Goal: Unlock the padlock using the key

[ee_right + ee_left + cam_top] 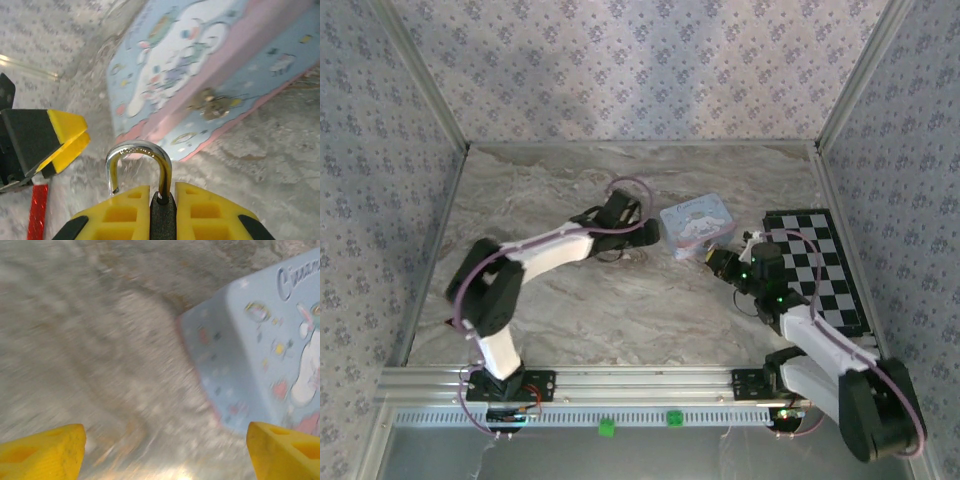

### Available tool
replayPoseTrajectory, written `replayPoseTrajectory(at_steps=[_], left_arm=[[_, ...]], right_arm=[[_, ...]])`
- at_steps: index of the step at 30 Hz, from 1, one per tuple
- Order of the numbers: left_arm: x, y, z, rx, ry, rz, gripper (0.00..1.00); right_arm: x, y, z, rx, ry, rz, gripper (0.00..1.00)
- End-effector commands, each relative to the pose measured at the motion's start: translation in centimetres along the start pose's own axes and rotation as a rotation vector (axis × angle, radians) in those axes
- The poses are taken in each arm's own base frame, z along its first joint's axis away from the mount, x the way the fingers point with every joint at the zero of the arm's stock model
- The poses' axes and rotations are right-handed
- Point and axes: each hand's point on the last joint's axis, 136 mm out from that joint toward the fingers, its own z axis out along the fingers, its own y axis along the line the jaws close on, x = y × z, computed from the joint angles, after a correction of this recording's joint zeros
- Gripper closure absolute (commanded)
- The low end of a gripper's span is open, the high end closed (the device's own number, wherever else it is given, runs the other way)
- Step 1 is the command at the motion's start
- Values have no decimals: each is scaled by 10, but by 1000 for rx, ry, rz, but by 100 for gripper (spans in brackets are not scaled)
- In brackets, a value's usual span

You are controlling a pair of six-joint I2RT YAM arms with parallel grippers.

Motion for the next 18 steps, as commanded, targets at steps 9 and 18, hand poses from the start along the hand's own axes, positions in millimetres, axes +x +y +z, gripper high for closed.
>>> replayPoseTrajectory(at_steps=[9,18], left_arm=[[17,91,-117,-122,-274,166,7],[46,125,-159,-121,-367,205,6]], right_arm=[[44,7,-27,145,190,-296,100],[68,39,-10,141,261,-433,100]])
